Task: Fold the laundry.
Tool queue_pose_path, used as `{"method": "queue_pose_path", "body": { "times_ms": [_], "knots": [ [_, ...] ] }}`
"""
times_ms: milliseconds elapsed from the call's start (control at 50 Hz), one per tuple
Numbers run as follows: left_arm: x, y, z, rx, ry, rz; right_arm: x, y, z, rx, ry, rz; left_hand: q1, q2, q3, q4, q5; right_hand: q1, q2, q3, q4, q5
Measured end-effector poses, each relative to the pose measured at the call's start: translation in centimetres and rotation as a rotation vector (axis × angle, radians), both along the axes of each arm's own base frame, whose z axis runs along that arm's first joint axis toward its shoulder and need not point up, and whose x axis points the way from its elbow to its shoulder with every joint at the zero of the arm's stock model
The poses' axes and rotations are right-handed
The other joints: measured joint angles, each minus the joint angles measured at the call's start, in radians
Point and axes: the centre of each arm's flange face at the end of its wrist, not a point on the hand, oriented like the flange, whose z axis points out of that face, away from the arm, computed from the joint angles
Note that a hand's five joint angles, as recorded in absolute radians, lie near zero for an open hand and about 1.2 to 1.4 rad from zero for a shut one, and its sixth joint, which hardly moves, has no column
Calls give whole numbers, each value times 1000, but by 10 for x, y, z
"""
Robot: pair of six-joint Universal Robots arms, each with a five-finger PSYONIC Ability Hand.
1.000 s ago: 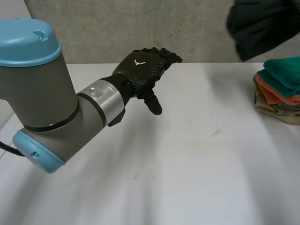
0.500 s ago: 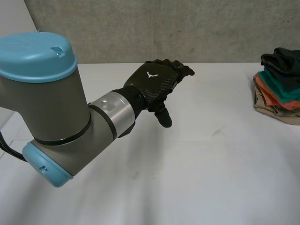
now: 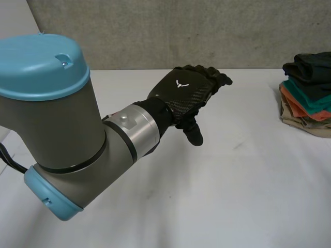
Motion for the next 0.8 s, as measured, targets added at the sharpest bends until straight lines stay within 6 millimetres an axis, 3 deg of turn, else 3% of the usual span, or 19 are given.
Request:
{"method": "queue_pose_path", "body": {
  "times_ms": [160,220,300,360,440,520,540,600,620,640,680,720,800],
  "knots": [
    [-1,8,6,-9,11,-17,-67,29,37,-8,160,-395,-4,-2,-2,-2,0,0,0,0,0,0],
    [0,11,11,-18,20,-20,-96,43,63,-43,230,-596,-4,-2,-2,-2,-2,0,0,0,0,0],
    [2,14,21,-38,41,-20,-107,56,103,-116,277,-761,-4,-2,-2,-2,-2,0,0,0,0,0],
    [6,16,34,-66,70,-13,-90,62,138,-194,287,-806,-4,-2,-2,-2,-2,0,0,0,0,0],
    [11,18,50,-106,110,0,-42,71,176,-279,272,-754,-4,-2,-2,-2,-2,0,0,0,0,0],
    [24,10,67,-149,153,94,42,83,186,-280,212,-556,-4,-2,-2,-2,-2,0,0,0,0,0],
    [33,3,73,-163,167,167,79,89,181,-258,184,-449,-4,-2,-2,-2,-2,0,0,0,0,0],
    [53,-12,79,-179,180,322,147,107,164,-197,141,-245,-4,-2,-2,-2,-2,0,0,0,0,0],
    [53,-12,79,-179,180,322,147,107,164,-197,141,-245,-4,-2,-2,-2,-2,0,0,0,0,0],
    [61,-17,78,-179,179,374,166,115,156,-174,130,-186,-4,-3,-2,-3,-2,0,0,0,0,0],
    [81,-30,72,-169,161,504,225,143,127,-85,104,-7,-6,-3,-2,-5,-2,0,0,0,-1,0],
    [92,-37,64,-154,138,566,246,157,112,-38,95,52,-6,-3,-2,-5,-2,0,0,0,-1,0],
    [108,-47,45,-122,94,636,268,175,87,39,85,81,-6,-3,-2,-5,-2,0,0,0,-1,0]
  ]
}}
